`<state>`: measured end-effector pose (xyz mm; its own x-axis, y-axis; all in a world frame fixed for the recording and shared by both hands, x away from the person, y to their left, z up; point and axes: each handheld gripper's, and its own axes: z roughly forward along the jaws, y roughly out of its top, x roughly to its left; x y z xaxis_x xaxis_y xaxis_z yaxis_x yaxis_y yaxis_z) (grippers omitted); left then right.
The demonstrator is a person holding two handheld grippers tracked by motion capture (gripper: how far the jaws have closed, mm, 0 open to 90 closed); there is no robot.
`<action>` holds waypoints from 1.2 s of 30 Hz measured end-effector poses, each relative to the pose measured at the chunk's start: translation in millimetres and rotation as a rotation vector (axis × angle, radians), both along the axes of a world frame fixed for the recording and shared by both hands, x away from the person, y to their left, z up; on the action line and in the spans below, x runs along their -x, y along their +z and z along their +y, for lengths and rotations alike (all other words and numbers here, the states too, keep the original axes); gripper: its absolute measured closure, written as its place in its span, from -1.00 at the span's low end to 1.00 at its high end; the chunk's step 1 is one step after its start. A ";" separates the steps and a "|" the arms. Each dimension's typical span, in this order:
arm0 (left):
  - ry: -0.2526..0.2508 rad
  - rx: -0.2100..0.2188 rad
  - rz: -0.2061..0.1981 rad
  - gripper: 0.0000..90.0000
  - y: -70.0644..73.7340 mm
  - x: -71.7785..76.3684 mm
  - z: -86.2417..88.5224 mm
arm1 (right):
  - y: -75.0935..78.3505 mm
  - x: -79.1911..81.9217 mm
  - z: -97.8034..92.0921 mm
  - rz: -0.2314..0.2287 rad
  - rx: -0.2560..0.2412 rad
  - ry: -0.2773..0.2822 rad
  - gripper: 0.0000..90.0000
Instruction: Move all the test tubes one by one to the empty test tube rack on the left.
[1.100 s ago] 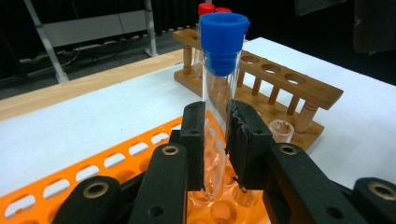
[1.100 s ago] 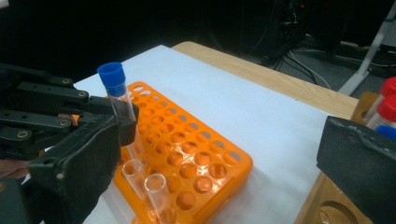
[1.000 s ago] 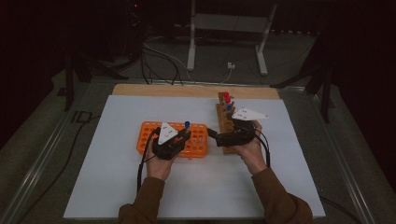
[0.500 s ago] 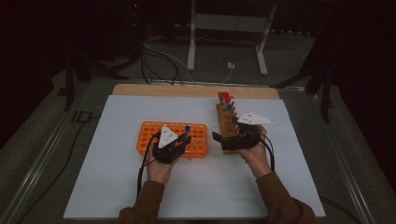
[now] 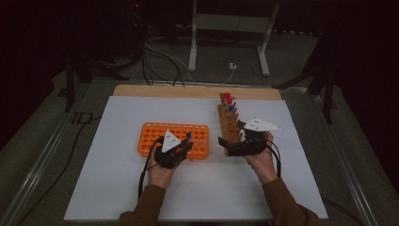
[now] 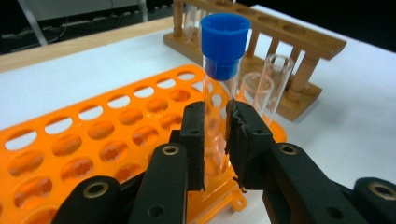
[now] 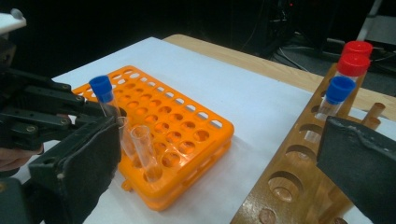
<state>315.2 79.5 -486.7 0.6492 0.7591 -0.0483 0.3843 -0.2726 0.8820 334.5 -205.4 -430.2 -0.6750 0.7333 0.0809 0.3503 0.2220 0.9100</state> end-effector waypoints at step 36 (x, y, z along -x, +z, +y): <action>0.009 -0.003 0.032 0.12 -2.0 5.2 7.5 | -5.2 5.7 -8.7 0.000 -0.027 -0.019 -0.99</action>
<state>310.0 87.0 -488.7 0.6406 0.7649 -0.0671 0.4150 -0.2714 0.8684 328.8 -214.2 -435.5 -0.6613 0.7433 0.1008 0.3545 0.1912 0.9153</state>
